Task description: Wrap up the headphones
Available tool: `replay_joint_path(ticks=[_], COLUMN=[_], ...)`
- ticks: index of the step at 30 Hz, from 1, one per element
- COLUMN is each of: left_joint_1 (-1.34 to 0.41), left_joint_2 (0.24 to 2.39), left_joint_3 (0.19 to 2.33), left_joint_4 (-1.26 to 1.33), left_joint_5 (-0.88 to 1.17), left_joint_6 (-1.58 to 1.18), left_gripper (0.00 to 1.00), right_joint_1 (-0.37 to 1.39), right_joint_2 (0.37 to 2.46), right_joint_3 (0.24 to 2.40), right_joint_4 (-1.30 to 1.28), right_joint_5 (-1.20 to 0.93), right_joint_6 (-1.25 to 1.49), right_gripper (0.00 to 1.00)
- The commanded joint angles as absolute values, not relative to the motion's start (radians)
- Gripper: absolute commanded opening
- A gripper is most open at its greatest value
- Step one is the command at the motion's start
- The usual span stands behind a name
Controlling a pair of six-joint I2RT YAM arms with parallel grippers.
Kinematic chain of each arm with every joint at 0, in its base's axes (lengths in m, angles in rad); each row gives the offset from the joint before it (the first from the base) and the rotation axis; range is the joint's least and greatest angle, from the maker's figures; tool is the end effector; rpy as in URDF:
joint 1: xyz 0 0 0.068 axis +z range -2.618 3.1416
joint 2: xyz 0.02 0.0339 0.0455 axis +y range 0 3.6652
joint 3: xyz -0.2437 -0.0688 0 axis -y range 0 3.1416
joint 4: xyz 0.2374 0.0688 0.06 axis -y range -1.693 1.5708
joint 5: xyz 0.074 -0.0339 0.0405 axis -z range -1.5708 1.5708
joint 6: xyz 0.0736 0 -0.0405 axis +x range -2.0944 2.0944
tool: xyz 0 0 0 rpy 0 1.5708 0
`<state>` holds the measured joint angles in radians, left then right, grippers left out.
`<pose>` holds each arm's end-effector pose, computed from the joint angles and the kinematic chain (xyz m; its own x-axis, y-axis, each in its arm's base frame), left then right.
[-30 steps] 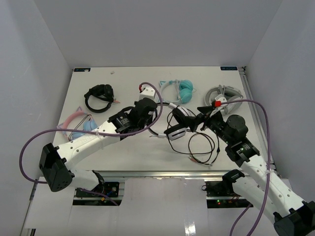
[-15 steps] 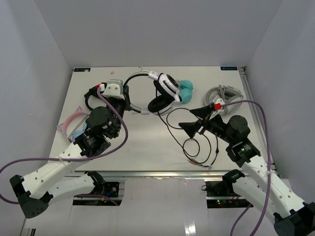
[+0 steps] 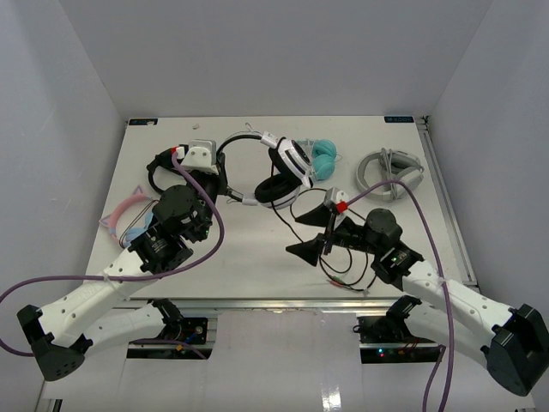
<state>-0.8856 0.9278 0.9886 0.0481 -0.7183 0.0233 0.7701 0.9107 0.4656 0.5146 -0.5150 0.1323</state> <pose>0.1868 -0.1520 0.3969 0.0727 -0.0612 -0.9955 0.1673 0.9847 -0.0483 0.1531 0.1990 0.2675 -0.0770 0.0852 -0.9934 -0.9568 0.2738 0.0977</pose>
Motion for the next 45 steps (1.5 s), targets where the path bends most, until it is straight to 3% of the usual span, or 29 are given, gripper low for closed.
replay_joint_path(ticks=[1,3,9,13,17,19,24,27,34,45], left_joint_1=[-0.887,-0.887,-0.887,-0.887,-0.887,-0.885,-0.885,-0.885,-0.885,-0.884], left_joint_2=[0.930,0.937,0.932,0.974,1.090,1.101,1.016,0.969,0.922,0.772], left_joint_3=[1.046,1.057,1.060,1.089,1.200,1.218,1.225,1.271,1.560,1.538], left_joint_4=[0.051,0.030,-0.002,-0.148,-0.420,-0.481,-0.545,-0.560,-0.531,-0.266], left_joint_5=[-0.733,-0.752,-0.794,-0.848,-0.992,-0.957,-0.781,-0.774,-0.839,-0.950], left_joint_6=[-0.118,-0.140,-0.145,-0.129,-0.217,-0.247,-0.261,-0.278,-0.226,-0.018], left_gripper=[0.00,0.00,0.00,0.00,0.00,0.00,0.00,0.00,0.00,0.00], right_joint_1=[0.811,0.819,0.861,0.862,0.861,0.859,0.835,0.796,0.704,0.665], right_joint_2=[0.975,1.024,1.085,0.956,0.836,0.852,0.897,0.926,0.949,1.054], right_joint_3=[0.504,0.523,0.586,0.640,0.834,0.959,1.078,1.125,1.220,1.372], right_joint_4=[0.706,0.732,0.690,0.518,0.177,0.080,-0.004,-0.068,-0.085,-0.127], right_joint_5=[-0.430,-0.420,-0.411,-0.329,-0.042,0.136,0.436,0.597,0.574,0.593], right_joint_6=[0.098,0.110,0.145,0.152,0.161,0.141,0.069,0.027,-0.066,-0.177], right_gripper=[0.88,0.74,0.08,0.08,0.08,0.08,0.08,0.08,0.08,0.08])
